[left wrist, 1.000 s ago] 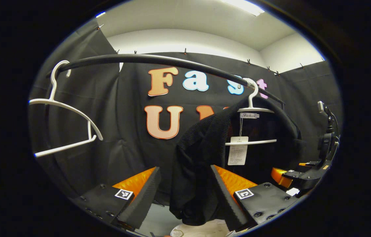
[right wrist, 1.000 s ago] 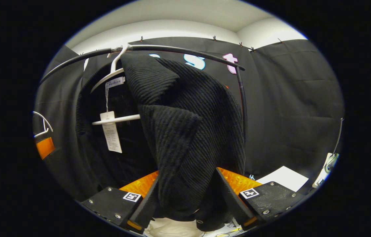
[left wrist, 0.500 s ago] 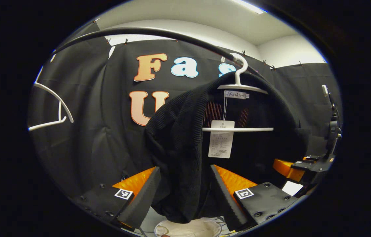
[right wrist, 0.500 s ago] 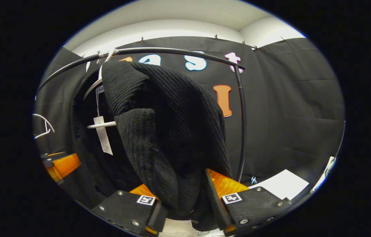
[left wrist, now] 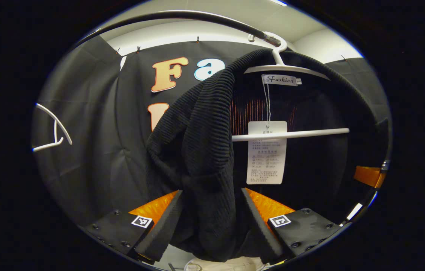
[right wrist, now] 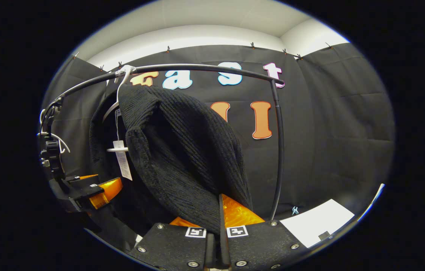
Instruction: Grasp the clothes on the hanger with both hands and then place them into the laundry hamper below.
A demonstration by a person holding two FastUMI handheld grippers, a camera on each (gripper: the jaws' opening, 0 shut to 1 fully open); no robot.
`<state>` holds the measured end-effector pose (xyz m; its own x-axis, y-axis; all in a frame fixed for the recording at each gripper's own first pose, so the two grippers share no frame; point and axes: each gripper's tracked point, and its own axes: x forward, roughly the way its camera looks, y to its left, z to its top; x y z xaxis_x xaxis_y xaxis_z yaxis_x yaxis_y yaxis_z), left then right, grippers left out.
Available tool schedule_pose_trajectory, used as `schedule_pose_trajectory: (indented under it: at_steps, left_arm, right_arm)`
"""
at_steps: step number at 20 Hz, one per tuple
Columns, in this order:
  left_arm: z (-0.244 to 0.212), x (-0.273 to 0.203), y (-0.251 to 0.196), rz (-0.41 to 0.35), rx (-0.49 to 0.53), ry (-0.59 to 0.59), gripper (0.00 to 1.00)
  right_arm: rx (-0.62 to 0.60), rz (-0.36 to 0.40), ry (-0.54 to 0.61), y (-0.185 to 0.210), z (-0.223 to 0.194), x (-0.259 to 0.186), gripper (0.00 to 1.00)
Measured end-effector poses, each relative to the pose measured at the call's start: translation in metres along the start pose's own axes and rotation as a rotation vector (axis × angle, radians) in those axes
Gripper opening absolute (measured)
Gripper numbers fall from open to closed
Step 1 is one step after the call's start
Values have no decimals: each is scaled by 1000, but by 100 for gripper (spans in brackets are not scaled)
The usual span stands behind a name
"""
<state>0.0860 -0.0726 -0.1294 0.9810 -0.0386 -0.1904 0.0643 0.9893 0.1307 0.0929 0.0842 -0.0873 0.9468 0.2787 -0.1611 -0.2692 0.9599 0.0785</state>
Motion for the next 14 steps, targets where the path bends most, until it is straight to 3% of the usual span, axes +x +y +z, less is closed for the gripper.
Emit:
schedule_pose_trajectory:
  at_steps: [1, 2, 8, 12, 13, 14]
  left_arm:
    - [0, 4, -1, 3, -4, 0, 94]
    - [0, 6, 1, 10, -2, 0, 94]
    - [-1, 14, 3, 29, 8, 9, 87]
    - [1, 15, -3, 13, -12, 20, 45]
    - [2, 17, -4, 4, -17, 21, 34]
    - [1, 15, -6, -12, -22, 23, 28]
  right_arm:
    - [5, 9, 2, 0, 0, -3, 5]
    - [8, 19, 3, -1, 0, -2, 12]
    - [25, 48, -17, -12, 16, -11, 11]
    - [34, 60, -39, -26, 35, -21, 10]
    - [33, 61, -48, -30, 40, -24, 3]
    - [33, 63, -57, -34, 45, -28, 3]
